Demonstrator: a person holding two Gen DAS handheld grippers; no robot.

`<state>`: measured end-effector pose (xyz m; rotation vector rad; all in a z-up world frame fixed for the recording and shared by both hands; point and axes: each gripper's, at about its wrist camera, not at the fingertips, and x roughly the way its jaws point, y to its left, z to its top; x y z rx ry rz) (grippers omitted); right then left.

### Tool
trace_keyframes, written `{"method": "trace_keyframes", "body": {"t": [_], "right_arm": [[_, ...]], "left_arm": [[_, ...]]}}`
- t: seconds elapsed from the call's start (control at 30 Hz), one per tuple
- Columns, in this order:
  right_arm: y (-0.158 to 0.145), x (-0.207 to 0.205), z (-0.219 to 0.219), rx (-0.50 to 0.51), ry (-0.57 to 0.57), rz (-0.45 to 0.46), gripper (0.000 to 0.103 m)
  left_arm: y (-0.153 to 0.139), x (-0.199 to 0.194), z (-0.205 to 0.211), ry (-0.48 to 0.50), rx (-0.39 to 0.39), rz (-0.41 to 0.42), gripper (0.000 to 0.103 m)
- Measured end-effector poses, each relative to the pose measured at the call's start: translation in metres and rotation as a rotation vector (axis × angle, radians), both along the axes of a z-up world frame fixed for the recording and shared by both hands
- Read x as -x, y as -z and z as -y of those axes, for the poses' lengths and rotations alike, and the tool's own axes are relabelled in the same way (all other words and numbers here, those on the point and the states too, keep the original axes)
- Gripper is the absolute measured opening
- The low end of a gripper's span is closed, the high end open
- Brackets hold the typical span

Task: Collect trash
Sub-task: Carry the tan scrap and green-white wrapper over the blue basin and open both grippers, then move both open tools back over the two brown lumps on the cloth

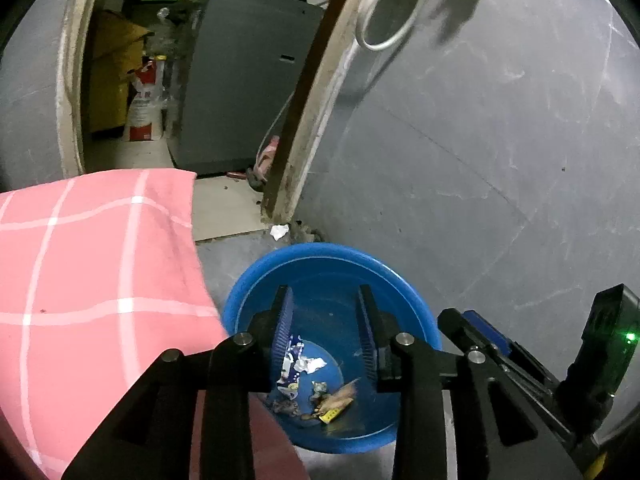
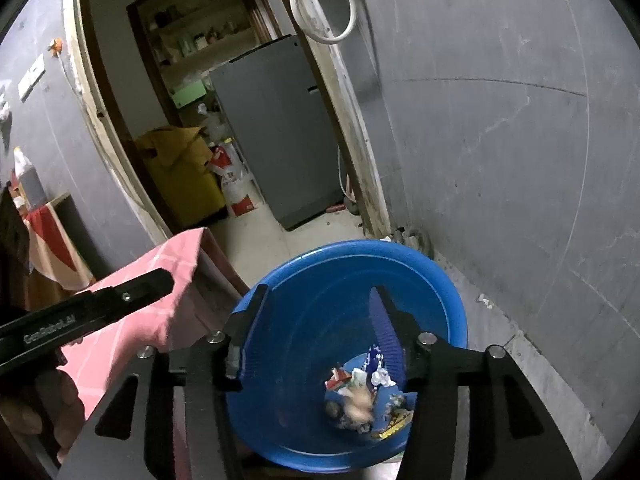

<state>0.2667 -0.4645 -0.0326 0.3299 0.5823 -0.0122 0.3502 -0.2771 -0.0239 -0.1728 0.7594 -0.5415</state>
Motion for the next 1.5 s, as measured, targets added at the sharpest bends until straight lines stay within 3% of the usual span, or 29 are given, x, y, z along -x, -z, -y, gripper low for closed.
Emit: {"method": "trace_keyframes", "body": {"t": [0.13, 0.17, 0.2, 0.23, 0.37, 0.47, 0.6, 0.67, 0.8, 1.03, 1.5], "right_arm": [[-0.013, 0.002, -0.008, 0.009, 0.002, 0.024, 0.053], [-0.017, 0.003, -0.009, 0.012, 0.002, 0.033, 0.063], [-0.022, 0.006, -0.012, 0.016, 0.002, 0.048, 0.08], [-0.027, 0.007, -0.016, 0.018, 0.004, 0.061, 0.085], [-0.046, 0.013, -0.028, 0.031, -0.005, 0.108, 0.091], [-0.06, 0.017, -0.037, 0.043, -0.006, 0.138, 0.103], [-0.077, 0.025, -0.05, 0.051, -0.02, 0.192, 0.103], [-0.085, 0.028, -0.057, 0.059, -0.029, 0.216, 0.103], [-0.098, 0.038, -0.075, 0.083, -0.058, 0.274, 0.103], [-0.12, 0.056, -0.111, 0.132, -0.104, 0.387, 0.103], [-0.136, 0.072, -0.186, 0.225, -0.205, 0.537, 0.103]], "left_arm": [[-0.013, 0.007, -0.015, -0.022, 0.01, 0.024, 0.036], [-0.017, 0.01, -0.02, -0.03, 0.016, 0.034, 0.041], [-0.022, 0.013, -0.023, -0.037, 0.02, 0.042, 0.045], [-0.026, 0.015, -0.029, -0.048, 0.027, 0.053, 0.054], [-0.045, 0.025, -0.057, -0.112, 0.065, 0.102, 0.077], [-0.06, 0.033, -0.078, -0.153, 0.068, 0.15, 0.082], [-0.077, 0.049, -0.101, -0.186, 0.052, 0.221, 0.085], [-0.086, 0.058, -0.113, -0.213, 0.052, 0.266, 0.097], [-0.098, 0.079, -0.132, -0.248, 0.064, 0.346, 0.099], [-0.113, 0.113, -0.162, -0.31, 0.02, 0.448, 0.099], [-0.115, 0.152, -0.225, -0.434, -0.073, 0.567, 0.1]]}}
